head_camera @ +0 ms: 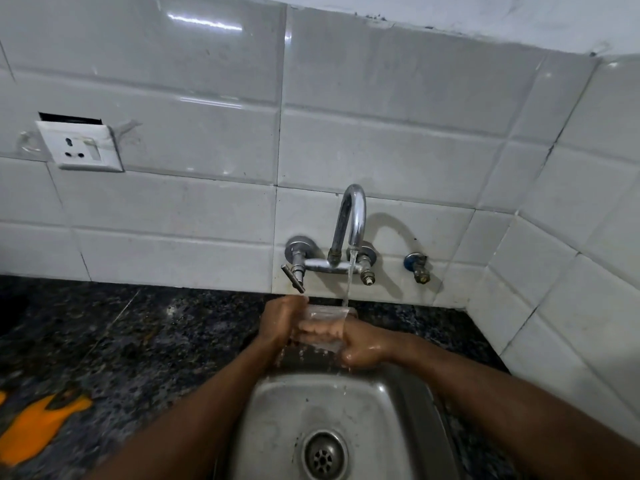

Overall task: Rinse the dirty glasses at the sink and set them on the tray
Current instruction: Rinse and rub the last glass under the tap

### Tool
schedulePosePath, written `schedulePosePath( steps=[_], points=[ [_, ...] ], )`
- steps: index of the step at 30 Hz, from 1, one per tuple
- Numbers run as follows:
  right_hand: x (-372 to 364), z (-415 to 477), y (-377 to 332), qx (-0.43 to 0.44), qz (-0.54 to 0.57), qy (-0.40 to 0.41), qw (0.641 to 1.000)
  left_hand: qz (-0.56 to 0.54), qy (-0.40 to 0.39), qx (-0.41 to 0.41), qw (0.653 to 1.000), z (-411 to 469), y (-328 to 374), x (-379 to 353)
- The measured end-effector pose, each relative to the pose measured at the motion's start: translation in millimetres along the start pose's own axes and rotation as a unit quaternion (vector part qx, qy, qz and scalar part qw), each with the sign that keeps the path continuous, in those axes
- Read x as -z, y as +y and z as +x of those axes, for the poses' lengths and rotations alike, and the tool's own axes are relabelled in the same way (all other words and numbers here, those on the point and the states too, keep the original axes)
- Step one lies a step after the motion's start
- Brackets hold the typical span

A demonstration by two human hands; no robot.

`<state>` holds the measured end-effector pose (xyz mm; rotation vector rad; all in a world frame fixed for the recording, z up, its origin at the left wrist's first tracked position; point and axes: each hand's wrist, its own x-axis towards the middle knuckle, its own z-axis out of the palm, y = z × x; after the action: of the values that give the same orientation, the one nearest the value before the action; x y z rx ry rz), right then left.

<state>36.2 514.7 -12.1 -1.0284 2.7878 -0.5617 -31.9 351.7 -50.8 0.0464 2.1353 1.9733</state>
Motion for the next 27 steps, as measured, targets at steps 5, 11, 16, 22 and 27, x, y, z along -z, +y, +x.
schedulePosePath(
  steps=[5, 11, 16, 22, 27],
  points=[
    [-8, -8, 13, 0.026, -0.192, 0.073, 0.978, 0.05, 0.008, 0.069, 0.996, 5, 8, -2],
    [7, -5, -11, 0.003, -0.092, 0.056, 0.994, 0.011, 0.029, 0.021, 0.999, -2, 11, -5],
    [2, -9, 5, 0.008, -0.17, 0.041, 0.984, -0.029, -0.023, 0.067, 0.997, -2, 15, -2],
    [3, 0, 9, -0.033, -0.152, 0.04, 0.987, 0.021, -0.011, 0.089, 0.996, -2, 8, -6],
    [5, 7, 2, -0.017, -0.005, 0.022, 1.0, -0.06, 0.028, 0.019, 0.998, -3, 13, -2]
  ],
)
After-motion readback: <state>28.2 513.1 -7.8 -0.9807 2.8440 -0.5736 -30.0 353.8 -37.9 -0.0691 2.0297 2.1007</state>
